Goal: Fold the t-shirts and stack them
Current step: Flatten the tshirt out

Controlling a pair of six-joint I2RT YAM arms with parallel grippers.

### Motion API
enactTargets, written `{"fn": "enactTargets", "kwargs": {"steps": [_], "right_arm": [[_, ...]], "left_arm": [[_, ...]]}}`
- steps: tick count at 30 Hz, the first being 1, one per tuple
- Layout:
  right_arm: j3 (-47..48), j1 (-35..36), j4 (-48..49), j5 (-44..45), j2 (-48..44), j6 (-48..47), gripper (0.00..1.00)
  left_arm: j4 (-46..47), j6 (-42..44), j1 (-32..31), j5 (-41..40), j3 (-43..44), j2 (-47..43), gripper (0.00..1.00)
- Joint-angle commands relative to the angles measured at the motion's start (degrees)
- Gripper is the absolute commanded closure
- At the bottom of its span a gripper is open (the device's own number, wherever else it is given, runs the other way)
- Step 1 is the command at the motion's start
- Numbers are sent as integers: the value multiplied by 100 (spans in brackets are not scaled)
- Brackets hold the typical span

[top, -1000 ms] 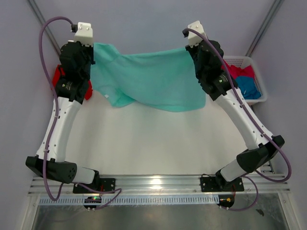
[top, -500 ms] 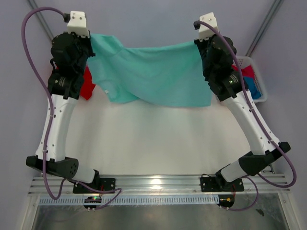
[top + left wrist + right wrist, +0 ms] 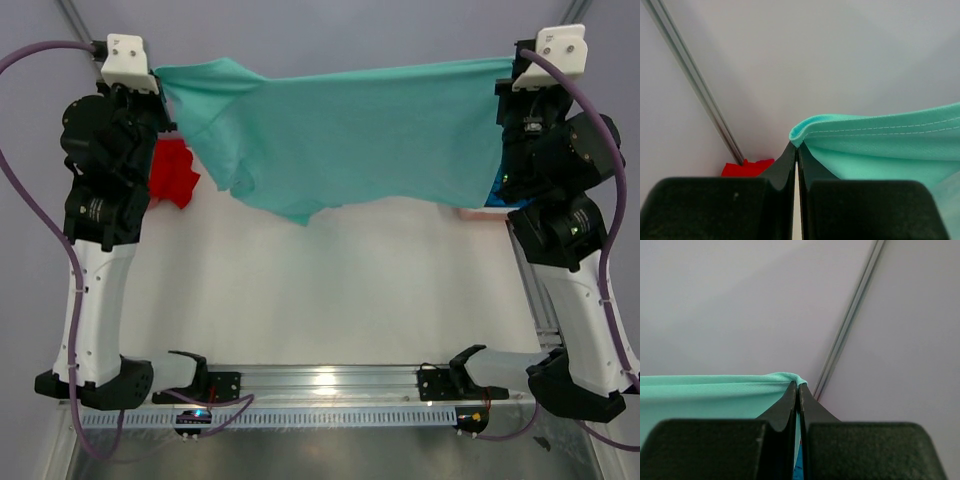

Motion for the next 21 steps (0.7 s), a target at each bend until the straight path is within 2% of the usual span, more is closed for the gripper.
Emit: {"fn": "enactTargets", "kwargs": {"steps": [1, 10, 17, 21], "right_arm": [[-269, -23, 318, 401, -202, -306, 97], [-525, -41, 275, 375, -326, -307, 97], [-279, -41, -357, 199, -475, 132, 97], [-156, -41, -699, 147, -721, 378, 97]], "left_arm": [[190, 229, 25, -337, -226, -174, 100], [146, 229, 25, -311, -104, -166, 100], [-362, -148, 25, 180, 55, -420, 100], [-705, -394, 25, 576, -68, -859, 100]]}}
